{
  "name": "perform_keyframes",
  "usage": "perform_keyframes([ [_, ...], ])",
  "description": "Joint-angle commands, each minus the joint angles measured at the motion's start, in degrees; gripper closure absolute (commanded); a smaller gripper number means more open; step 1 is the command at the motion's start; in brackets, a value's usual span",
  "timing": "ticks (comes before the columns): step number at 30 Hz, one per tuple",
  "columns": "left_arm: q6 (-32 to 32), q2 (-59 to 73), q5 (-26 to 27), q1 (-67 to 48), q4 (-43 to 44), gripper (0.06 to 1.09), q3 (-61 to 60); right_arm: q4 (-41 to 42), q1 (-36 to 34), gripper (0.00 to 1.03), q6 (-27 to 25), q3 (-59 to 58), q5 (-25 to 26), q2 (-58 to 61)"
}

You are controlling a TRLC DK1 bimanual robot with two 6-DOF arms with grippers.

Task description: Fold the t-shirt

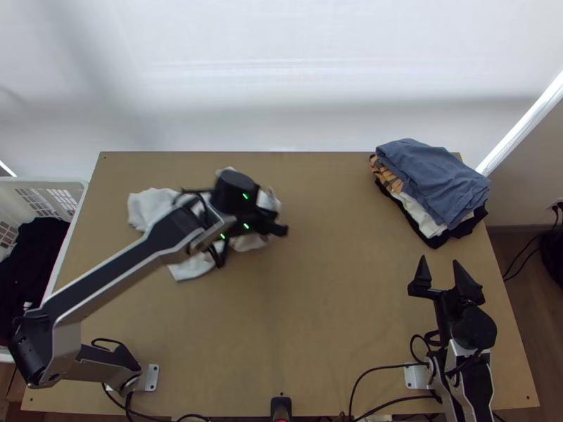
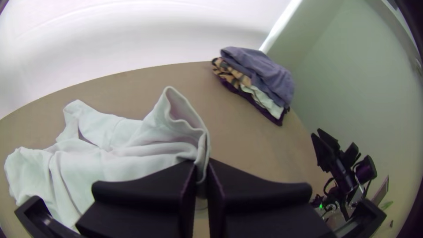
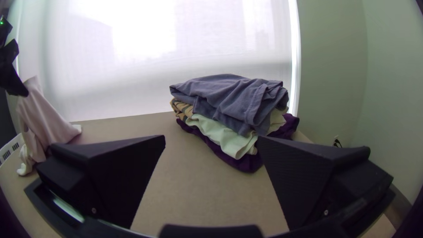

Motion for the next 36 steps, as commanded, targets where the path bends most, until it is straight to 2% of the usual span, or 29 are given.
perform_keyframes([
  [1, -2.2, -0.2, 0.1, -4.1, 7.1, 1.05, -3.8, -0.6, 0.3, 0.04, 0.8, -0.5, 0.5, -0.1],
  [5, -2.5, 2.0, -0.3, -6.4, 14.2, 1.02, -5.3, -0.6, 0.3, 0.04, 0.8, -0.4, 0.5, -0.1],
  [6, -2.4, 2.3, -0.3, -6.7, 15.5, 0.9, -5.3, -0.6, 0.3, 0.04, 0.8, -0.4, 0.5, -0.1],
  [8, -2.1, 2.3, -0.3, -6.7, 18.0, 0.5, -5.4, -0.6, 0.3, 0.04, 0.8, -0.4, 0.5, -0.2],
  [9, -1.6, 2.2, -0.2, -6.7, 19.4, 0.23, -5.4, -0.6, 0.3, 0.04, 0.8, -0.4, 0.5, -0.2],
  [10, -0.6, 1.9, -0.3, -6.7, 20.1, 0.09, -5.2, -0.6, 0.3, 0.04, 0.8, -0.5, 0.5, -0.2],
  [18, -0.7, -8.4, 0.2, -0.7, 25.7, 0.1, -4.9, -0.6, 0.3, 0.04, 0.8, -0.4, 0.5, -0.1],
  [20, 1.8, -10.6, 0.1, 1.2, 24.5, 0.1, -4.9, -0.6, 0.3, 0.04, 0.8, -0.4, 0.5, -0.1],
  [23, 6.1, -13.2, 0.1, 5.6, 18.7, 0.1, -4.8, -0.6, 0.3, 0.04, 0.8, -0.4, 0.5, -0.1],
  [29, 15.0, -18.3, 0.1, 15.4, 1.0, 0.1, -5.1, -0.6, 0.3, 0.04, 0.8, -0.4, 0.5, -0.2],
  [33, 17.2, -20.4, 0.2, 22.4, -9.7, 0.11, -6.5, -0.6, 0.3, 0.04, 0.8, -0.4, 0.5, -0.2],
  [36, 18.4, -22.2, 0.2, 26.8, -13.6, 0.11, -9.8, -0.6, 0.3, 0.04, 0.8, -0.4, 0.5, -0.2],
])
